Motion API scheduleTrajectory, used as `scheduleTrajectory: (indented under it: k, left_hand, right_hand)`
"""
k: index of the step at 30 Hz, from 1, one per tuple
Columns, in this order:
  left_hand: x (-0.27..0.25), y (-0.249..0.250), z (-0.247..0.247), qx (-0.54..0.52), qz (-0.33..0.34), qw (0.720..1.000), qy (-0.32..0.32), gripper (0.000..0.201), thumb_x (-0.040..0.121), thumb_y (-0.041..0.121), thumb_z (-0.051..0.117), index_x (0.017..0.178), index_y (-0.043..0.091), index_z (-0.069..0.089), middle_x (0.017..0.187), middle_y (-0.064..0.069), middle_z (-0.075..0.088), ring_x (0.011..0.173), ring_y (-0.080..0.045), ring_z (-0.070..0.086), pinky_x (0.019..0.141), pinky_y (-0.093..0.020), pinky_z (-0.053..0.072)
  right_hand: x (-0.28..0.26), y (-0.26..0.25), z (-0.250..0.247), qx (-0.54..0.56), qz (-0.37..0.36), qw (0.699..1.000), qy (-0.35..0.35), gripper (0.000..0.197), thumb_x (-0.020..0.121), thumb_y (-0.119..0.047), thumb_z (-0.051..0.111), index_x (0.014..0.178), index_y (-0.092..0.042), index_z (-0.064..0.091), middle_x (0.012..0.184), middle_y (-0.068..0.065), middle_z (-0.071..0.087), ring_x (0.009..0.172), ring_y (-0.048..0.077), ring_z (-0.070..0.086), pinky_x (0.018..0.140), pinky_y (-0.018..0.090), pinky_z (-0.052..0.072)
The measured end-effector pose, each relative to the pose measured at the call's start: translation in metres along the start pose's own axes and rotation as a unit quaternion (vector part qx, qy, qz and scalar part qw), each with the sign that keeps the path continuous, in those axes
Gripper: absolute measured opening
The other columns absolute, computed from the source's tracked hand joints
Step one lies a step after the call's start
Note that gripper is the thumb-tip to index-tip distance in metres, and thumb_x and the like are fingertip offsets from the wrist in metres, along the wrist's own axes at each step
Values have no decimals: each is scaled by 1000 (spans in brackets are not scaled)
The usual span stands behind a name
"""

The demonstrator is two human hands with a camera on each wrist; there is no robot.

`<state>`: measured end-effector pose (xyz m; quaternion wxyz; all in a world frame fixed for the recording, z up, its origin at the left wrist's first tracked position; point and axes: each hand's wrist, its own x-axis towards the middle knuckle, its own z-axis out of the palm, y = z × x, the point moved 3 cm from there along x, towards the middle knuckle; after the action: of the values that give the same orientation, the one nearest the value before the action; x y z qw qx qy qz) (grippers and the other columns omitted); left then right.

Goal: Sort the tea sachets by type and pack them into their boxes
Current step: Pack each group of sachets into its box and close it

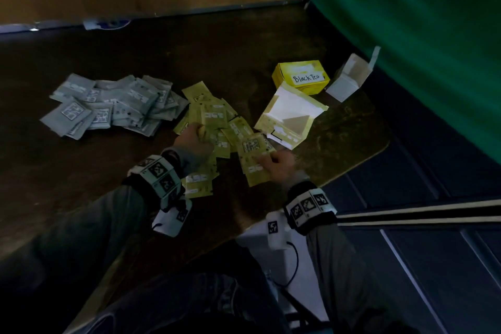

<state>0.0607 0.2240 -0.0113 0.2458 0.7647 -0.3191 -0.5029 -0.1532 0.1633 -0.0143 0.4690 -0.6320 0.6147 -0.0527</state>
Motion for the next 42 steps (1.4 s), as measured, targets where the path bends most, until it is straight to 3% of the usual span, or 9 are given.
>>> scheduleTrajectory:
  k: [5, 9, 18, 23, 27, 30, 33, 39, 42]
  left_hand:
    - [-3, 5, 2, -120, -32, 992, -15, 49, 86, 0, 58, 131, 18, 47, 83, 3, 51, 70, -16, 52, 53, -24, 51]
    - [-8, 3, 3, -170, -58, 983, -34, 47, 84, 10, 67, 126, 15, 49, 108, -8, 56, 96, -26, 54, 79, -33, 46]
    - [-14, 8, 6, -223, -54, 973, -6, 60, 75, 43, 72, 124, 14, 54, 120, -6, 59, 107, -29, 59, 90, -42, 51]
    - [-19, 15, 4, -347, -36, 932, -96, 52, 87, 56, 46, 110, 12, 61, 99, -8, 67, 77, -21, 67, 59, -28, 55]
    - [-17, 11, -2, -359, -76, 922, -127, 50, 86, 58, 49, 105, 15, 64, 108, -13, 67, 90, -29, 65, 80, -40, 53]
    - [-23, 14, 5, -312, -53, 934, -165, 31, 92, 41, 50, 100, 14, 63, 84, -7, 74, 66, -20, 69, 61, -30, 57]
    - [-27, 17, 13, -313, -29, 932, -181, 17, 94, 25, 49, 96, 14, 61, 69, -1, 72, 54, -16, 68, 52, -26, 56]
    - [-25, 17, 15, -328, 46, 934, -137, 29, 85, 1, 59, 104, 23, 59, 105, -8, 66, 96, -30, 63, 79, -42, 54]
    - [-27, 17, 12, -309, 35, 944, -114, 19, 88, 9, 59, 105, 18, 59, 107, -11, 64, 87, -28, 63, 74, -38, 53]
  right_hand:
    - [-4, -25, 1, 48, -14, 998, -44, 27, 92, -28, 58, 92, -3, 67, 62, -10, 57, 55, 2, 53, 41, 8, 38]
    - [-5, -38, 5, 85, -47, 995, -15, 36, 90, -31, 61, 108, -1, 65, 90, 2, 67, 77, 14, 60, 63, 15, 48]
    - [-14, -47, 35, 226, 9, 974, -33, 29, 82, -26, 71, 107, -13, 65, 111, 11, 68, 101, 29, 65, 90, 54, 51]
    - [-16, -49, 24, 269, -24, 962, -47, 27, 84, -15, 68, 110, -11, 63, 112, 14, 67, 101, 29, 65, 91, 52, 51]
    - [-22, -53, 11, 145, -95, 979, -104, 24, 86, -14, 66, 110, -12, 62, 112, 13, 66, 97, 25, 65, 87, 39, 53]
    - [-21, -57, 6, 62, -140, 985, -79, 28, 84, -14, 68, 111, -7, 64, 101, 5, 68, 84, 13, 64, 75, 18, 53]
    - [-19, -55, 7, 113, -119, 986, -8, 28, 78, -9, 74, 104, -3, 66, 102, 17, 70, 84, 22, 66, 77, 34, 57]
    - [-19, -47, 7, 186, -55, 981, 10, 31, 79, -12, 73, 108, -3, 65, 100, 9, 69, 74, 7, 63, 59, 13, 54]
    - [-21, -51, 8, 189, -68, 980, 8, 30, 79, -12, 74, 106, -5, 64, 101, 10, 70, 74, 8, 63, 58, 15, 53]
